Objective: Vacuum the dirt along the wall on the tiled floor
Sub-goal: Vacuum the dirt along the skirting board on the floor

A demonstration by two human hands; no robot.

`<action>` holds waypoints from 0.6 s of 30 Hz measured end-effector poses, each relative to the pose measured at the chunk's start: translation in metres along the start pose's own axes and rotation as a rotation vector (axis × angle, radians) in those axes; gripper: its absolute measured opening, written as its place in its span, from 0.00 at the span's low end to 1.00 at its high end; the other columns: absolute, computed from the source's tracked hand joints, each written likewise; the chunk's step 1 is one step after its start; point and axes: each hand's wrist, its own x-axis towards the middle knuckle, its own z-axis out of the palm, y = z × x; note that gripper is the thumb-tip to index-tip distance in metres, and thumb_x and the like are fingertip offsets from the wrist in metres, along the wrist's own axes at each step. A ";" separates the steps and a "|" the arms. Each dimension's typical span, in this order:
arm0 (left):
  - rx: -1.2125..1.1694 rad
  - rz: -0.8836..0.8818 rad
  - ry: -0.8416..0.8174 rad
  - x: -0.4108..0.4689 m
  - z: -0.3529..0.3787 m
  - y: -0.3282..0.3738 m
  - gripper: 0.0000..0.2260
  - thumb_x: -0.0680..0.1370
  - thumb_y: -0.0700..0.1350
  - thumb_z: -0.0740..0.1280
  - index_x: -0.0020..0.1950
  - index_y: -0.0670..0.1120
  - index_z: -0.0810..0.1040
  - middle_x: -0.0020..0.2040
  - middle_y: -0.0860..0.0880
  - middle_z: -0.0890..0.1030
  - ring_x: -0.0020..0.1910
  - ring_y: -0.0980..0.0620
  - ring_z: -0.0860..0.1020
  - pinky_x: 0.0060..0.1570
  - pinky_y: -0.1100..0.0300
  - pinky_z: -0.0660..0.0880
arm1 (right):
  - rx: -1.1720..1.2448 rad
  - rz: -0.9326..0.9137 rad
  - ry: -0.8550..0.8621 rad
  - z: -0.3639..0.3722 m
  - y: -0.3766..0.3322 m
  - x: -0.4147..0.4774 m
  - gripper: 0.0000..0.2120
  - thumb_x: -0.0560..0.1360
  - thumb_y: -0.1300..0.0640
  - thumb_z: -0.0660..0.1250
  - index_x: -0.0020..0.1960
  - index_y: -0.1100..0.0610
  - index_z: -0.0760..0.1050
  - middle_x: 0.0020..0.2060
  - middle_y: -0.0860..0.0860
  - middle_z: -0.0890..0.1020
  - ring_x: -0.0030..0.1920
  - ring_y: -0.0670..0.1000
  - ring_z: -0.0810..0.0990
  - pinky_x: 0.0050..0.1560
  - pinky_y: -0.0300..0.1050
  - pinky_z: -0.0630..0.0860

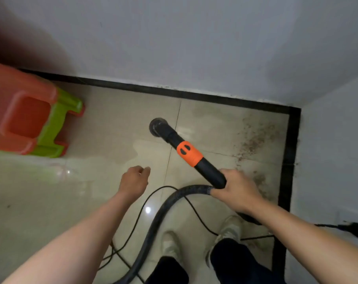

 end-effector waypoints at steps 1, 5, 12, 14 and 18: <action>-0.192 -0.065 0.009 -0.008 -0.002 0.023 0.18 0.81 0.53 0.58 0.50 0.38 0.78 0.41 0.41 0.83 0.45 0.41 0.81 0.48 0.49 0.76 | -0.047 -0.015 -0.029 -0.003 -0.004 -0.008 0.11 0.68 0.48 0.72 0.39 0.50 0.71 0.34 0.48 0.78 0.39 0.53 0.80 0.30 0.42 0.66; -0.562 -0.303 -0.090 -0.029 0.005 0.089 0.19 0.81 0.57 0.60 0.57 0.41 0.73 0.48 0.40 0.82 0.44 0.44 0.82 0.43 0.51 0.79 | -0.126 -0.050 -0.111 -0.001 -0.011 -0.034 0.09 0.70 0.49 0.69 0.48 0.48 0.72 0.44 0.49 0.81 0.47 0.54 0.81 0.33 0.43 0.64; -0.829 -0.448 -0.086 -0.031 0.018 0.105 0.15 0.77 0.39 0.67 0.62 0.37 0.70 0.55 0.35 0.79 0.51 0.36 0.80 0.48 0.41 0.79 | -0.039 -0.026 -0.069 0.012 0.002 -0.055 0.19 0.68 0.46 0.69 0.57 0.49 0.73 0.49 0.49 0.83 0.50 0.55 0.81 0.41 0.46 0.70; -0.833 -0.467 -0.047 -0.025 0.008 0.103 0.15 0.79 0.40 0.66 0.64 0.37 0.70 0.56 0.37 0.78 0.51 0.38 0.79 0.47 0.43 0.78 | 0.041 0.014 -0.027 0.008 0.013 -0.055 0.24 0.68 0.42 0.71 0.61 0.43 0.70 0.53 0.43 0.81 0.53 0.50 0.81 0.47 0.45 0.74; -0.872 -0.552 -0.004 0.005 -0.028 0.095 0.19 0.82 0.43 0.62 0.71 0.38 0.66 0.65 0.36 0.74 0.61 0.40 0.76 0.49 0.46 0.74 | 0.181 0.082 0.127 0.006 0.019 -0.045 0.39 0.63 0.39 0.77 0.70 0.43 0.66 0.61 0.41 0.75 0.60 0.47 0.75 0.61 0.45 0.72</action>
